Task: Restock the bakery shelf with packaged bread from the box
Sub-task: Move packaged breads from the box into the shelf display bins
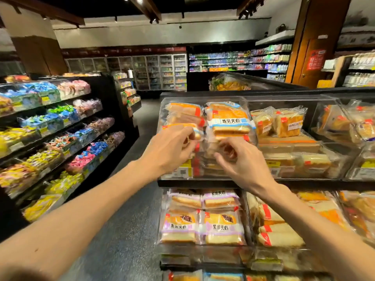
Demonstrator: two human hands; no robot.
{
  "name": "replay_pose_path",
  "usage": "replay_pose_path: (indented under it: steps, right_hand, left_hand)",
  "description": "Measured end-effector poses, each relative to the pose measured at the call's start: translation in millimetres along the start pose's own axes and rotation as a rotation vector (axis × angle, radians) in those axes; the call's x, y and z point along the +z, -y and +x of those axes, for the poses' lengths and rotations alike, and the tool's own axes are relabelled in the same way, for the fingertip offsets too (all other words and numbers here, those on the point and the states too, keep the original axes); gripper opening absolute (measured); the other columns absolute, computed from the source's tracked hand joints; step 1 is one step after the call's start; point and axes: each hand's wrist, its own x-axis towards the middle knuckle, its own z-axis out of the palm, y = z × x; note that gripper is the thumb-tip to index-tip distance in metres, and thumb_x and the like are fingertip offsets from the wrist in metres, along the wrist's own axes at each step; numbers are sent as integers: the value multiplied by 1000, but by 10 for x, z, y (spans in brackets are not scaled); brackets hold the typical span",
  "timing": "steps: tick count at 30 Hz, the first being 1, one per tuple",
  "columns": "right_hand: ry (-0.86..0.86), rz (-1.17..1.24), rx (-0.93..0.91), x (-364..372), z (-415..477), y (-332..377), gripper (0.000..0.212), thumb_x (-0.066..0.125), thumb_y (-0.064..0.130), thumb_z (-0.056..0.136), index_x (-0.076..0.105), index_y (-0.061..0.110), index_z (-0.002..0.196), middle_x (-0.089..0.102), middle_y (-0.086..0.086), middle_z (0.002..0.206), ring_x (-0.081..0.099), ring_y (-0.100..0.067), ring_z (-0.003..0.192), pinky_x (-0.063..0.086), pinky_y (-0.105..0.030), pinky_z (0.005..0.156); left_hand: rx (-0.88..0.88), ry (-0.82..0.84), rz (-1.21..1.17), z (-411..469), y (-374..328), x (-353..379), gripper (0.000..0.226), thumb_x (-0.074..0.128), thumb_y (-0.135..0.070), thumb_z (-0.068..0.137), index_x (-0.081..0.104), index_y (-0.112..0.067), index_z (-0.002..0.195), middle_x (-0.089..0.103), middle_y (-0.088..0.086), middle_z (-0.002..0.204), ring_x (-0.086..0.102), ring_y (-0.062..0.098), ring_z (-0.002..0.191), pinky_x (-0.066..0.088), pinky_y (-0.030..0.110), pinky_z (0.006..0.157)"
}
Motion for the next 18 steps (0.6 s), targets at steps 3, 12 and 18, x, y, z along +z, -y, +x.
replay_pose_path:
  steps: [3, 12, 18]
  right_hand:
    - [154, 67, -162, 451, -321, 560, 29, 56, 39, 84, 62, 19, 104, 63, -1, 94, 62, -25, 85, 53, -37, 70]
    - [724, 513, -689, 1811, -2161, 2635, 35, 49, 42, 82, 64, 18, 103, 63, -3, 91, 64, -26, 74, 52, -31, 54]
    - [1143, 612, -902, 2022, -3269, 3969, 38, 52, 36, 97, 50, 18, 130, 52, -5, 127, 49, -27, 119, 45, -39, 94]
  left_hand:
    - [-95, 79, 114, -877, 82, -352, 25, 53, -38, 94, 63, -15, 96, 62, 2, 86, 60, 27, 82, 51, 42, 67]
    - [-940, 266, 362, -4342, -471, -1184, 17, 62, -30, 85, 68, -19, 96, 67, 3, 88, 62, 28, 82, 49, 34, 63]
    - [-1678, 322, 308, -6144, -1131, -1519, 28, 60, -29, 95, 63, -21, 122, 66, 1, 118, 65, 25, 104, 49, 33, 82]
